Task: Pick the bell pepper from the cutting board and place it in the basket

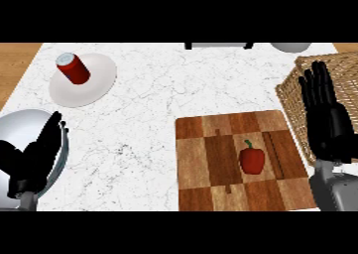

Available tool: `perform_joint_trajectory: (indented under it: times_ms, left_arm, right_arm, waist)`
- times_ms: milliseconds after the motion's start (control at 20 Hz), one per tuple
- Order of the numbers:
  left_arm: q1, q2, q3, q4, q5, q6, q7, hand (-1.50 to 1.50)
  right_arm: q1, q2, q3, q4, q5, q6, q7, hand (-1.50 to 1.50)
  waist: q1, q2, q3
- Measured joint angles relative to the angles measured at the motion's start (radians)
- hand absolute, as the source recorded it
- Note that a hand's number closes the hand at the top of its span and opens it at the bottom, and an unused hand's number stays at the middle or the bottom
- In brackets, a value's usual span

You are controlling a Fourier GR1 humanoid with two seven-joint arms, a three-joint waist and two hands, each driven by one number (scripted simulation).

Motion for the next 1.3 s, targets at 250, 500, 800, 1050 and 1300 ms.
perform_joint_trajectory:
  times_ms: [250,500,800,1050,1300]
  left_arm:
    - [0.017,-0.032,-0.053,-0.014,-0.028,-0.008,0.012,0.00]
    - [0.038,-0.040,-0.108,0.037,-0.036,-0.042,0.064,0.00]
    - [0.070,-0.036,-0.106,0.046,-0.045,-0.043,0.075,0.00]
    - [0.097,-0.028,-0.095,0.041,-0.047,-0.039,0.073,0.00]
    - [0.114,-0.026,-0.086,0.032,-0.044,-0.034,0.080,0.00]
  right_arm:
    - [-0.082,0.010,0.021,0.051,-0.078,0.129,-0.034,1.50]
    - [-0.152,0.048,0.214,0.083,-0.033,0.274,-0.077,-1.50]
    - [-0.173,0.130,0.430,0.112,0.251,0.134,0.005,-1.50]
    - [-0.264,-0.014,0.453,0.096,0.487,0.110,0.222,-1.50]
    - [-0.386,-0.183,0.442,-0.007,0.582,0.277,0.462,-1.50]
  waist:
    - [0.010,0.014,-0.001]
    - [0.032,0.026,-0.009]
    - [0.010,0.016,-0.012]
    - [-0.017,0.003,-0.015]
    - [-0.033,-0.002,-0.015]
